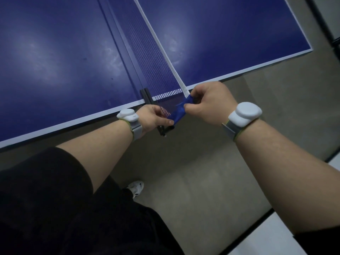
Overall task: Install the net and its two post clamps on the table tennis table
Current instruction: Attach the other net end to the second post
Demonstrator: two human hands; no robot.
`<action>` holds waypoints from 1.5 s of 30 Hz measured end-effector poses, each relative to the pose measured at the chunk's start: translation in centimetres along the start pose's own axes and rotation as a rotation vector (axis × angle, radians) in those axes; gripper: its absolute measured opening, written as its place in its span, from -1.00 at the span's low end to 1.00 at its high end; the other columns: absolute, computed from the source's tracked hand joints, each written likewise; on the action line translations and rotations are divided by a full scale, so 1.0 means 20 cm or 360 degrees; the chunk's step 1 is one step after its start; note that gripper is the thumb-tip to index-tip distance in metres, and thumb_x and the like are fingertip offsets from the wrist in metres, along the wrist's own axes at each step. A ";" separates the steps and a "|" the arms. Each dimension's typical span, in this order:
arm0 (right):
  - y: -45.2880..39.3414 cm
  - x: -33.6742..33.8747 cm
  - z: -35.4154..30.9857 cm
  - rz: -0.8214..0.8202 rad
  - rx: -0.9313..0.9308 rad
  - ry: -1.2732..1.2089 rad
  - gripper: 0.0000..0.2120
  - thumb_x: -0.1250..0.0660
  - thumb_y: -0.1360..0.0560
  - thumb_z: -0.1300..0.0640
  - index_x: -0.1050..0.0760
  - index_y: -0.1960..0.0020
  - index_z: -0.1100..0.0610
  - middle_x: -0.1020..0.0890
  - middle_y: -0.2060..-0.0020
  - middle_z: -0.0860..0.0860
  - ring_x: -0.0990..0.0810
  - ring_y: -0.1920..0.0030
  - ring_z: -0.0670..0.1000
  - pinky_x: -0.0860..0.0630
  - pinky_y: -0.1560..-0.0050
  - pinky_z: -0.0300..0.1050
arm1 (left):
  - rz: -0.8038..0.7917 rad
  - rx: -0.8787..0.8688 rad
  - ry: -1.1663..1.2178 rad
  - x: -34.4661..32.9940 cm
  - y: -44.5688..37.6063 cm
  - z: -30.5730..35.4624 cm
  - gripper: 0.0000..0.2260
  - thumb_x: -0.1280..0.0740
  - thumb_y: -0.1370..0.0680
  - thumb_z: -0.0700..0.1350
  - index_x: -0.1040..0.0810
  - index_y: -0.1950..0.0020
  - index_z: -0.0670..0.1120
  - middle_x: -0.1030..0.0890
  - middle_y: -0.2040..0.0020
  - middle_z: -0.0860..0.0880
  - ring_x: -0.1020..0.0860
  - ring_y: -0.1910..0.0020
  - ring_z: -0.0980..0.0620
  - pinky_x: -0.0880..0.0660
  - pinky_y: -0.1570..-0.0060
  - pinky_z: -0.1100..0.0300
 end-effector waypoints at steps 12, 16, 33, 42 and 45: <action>-0.02 -0.01 0.00 -0.0080 -0.0018 0.0012 -0.87 -0.54 -0.35 0.07 -0.63 0.25 0.11 -0.58 0.44 -0.05 -0.45 0.44 -0.10 -0.40 0.38 -0.23 | -0.0113 0.0058 -0.0230 0.01 -0.02 0.01 -0.77 -0.65 -0.37 -0.08 -0.74 0.05 -0.12 -0.75 0.06 -0.08 -0.68 0.02 -0.08 -0.60 -0.05 -0.01; -0.03 -0.05 -0.01 -0.0126 0.0034 0.0056 -0.83 -0.53 -0.34 0.06 -0.57 0.32 0.07 -0.57 0.46 -0.04 -0.45 0.44 -0.09 -0.38 0.37 -0.23 | -0.0111 0.0037 -0.0240 0.03 -0.02 -0.02 -0.78 -0.67 -0.35 -0.09 -0.75 0.09 -0.13 -0.76 0.07 -0.10 -0.68 0.04 -0.15 -0.59 -0.06 -0.04; -0.05 -0.04 0.01 -0.0105 0.0016 0.0040 -0.86 -0.52 -0.34 0.07 -0.64 0.25 0.13 -0.64 0.38 0.03 -0.49 0.38 -0.03 -0.42 0.33 -0.20 | -0.0176 0.0041 -0.0275 0.01 -0.08 -0.01 -0.78 -0.65 -0.36 -0.01 -0.76 0.05 0.00 -0.76 0.07 0.00 -0.70 -0.01 -0.05 -0.60 -0.19 -0.12; -0.06 -0.11 -0.01 -0.0174 0.0038 0.0095 -0.84 -0.52 -0.34 0.04 -0.57 0.30 0.04 -0.62 0.40 -0.05 -0.53 0.38 -0.02 -0.40 0.30 -0.21 | -0.0361 0.0062 0.0074 0.05 -0.09 -0.11 -0.58 -0.58 -0.34 0.02 -0.70 -0.10 -0.17 -0.72 -0.13 -0.20 -0.65 -0.15 -0.23 -0.49 -0.07 -0.08; -0.06 -0.12 -0.01 -0.0206 0.0022 0.0124 -0.85 -0.52 -0.36 0.05 -0.58 0.27 0.06 -0.64 0.37 -0.03 -0.56 0.33 0.02 -0.46 0.27 -0.17 | -0.0323 0.0087 0.0132 0.03 -0.10 -0.14 -0.71 -0.51 -0.51 -0.16 -0.65 -0.15 -0.30 -0.70 -0.06 -0.26 -0.62 0.02 -0.10 -0.46 0.08 0.08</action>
Point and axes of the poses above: each hand's wrist, its own y-axis away from the middle knuckle, its own x-axis out of the back of the hand, z = x × y, the point moved 1 cm from there along -y, towards the middle knuckle
